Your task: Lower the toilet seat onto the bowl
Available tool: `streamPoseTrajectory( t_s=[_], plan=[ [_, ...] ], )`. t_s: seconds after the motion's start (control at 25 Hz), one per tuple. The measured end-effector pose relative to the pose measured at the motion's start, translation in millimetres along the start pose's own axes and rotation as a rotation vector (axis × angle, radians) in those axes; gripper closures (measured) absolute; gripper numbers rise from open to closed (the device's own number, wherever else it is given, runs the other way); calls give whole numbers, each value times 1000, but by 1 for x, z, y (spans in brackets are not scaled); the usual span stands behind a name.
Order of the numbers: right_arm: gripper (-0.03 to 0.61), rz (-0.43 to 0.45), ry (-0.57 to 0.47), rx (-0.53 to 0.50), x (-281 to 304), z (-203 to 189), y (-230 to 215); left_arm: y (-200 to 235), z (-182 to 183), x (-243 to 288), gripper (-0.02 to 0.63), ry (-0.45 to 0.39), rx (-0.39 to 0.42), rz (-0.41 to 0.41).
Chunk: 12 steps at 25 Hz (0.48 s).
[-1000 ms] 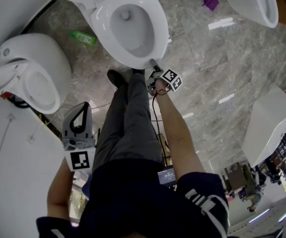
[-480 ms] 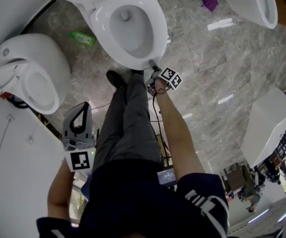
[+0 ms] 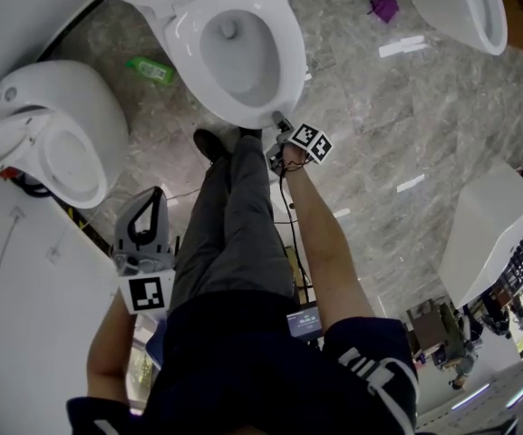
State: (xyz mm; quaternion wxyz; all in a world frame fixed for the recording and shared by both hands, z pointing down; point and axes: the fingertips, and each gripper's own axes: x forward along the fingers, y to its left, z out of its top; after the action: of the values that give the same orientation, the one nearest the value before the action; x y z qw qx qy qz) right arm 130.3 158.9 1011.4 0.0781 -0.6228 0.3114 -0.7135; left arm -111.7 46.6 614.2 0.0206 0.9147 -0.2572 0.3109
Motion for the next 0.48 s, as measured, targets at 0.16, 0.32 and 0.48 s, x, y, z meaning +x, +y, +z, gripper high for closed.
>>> streamPoseTrajectory(
  t_s=[0.16,0.32,0.48],
  plan=[
    [397,1,-11,6,-2,3,-1,-2,-1,1,586,7,3,-5],
    [400,0,-18,-2,-3,8,-3,-5,2,3,586,3,6,-7],
    [423,-4,-28,-4,-9,10,-5,-5,3,2,586,1,6,-3]
  ],
)
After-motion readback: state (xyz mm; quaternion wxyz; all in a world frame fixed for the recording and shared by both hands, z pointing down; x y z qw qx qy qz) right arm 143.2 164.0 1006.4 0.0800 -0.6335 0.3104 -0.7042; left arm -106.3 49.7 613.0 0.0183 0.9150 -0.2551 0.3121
